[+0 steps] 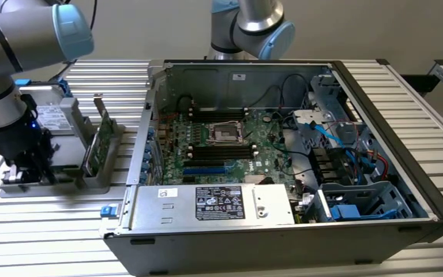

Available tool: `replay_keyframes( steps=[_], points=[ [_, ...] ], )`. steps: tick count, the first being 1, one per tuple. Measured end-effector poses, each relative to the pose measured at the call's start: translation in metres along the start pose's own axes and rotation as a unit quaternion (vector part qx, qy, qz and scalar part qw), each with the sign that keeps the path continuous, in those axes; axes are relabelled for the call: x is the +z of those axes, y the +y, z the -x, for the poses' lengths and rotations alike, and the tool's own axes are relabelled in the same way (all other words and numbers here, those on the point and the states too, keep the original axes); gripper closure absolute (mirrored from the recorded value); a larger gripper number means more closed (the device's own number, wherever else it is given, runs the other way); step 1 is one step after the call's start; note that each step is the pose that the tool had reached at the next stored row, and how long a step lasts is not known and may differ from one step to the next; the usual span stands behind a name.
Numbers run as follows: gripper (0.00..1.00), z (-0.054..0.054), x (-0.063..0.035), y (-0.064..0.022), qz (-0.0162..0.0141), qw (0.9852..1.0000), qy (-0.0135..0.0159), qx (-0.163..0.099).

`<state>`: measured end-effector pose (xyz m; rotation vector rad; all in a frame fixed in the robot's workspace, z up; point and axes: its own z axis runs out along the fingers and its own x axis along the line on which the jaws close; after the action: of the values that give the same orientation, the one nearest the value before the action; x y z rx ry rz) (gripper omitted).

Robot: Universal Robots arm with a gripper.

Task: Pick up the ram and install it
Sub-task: 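Pick up the ram and move it above insertion slot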

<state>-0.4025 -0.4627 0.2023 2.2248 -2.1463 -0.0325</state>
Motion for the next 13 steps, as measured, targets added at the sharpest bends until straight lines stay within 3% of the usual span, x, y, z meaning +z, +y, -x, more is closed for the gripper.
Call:
replay_keyframes(
  steps=[8, 13],
  points=[
    [0.86, 0.000, -0.0141, 0.0007, 0.0000, 1.0000, 0.0000, 0.000],
    [0.86, -0.001, -0.0289, 0.0014, 0.0006, 1.0000, 0.0000, 0.000]
  ],
)
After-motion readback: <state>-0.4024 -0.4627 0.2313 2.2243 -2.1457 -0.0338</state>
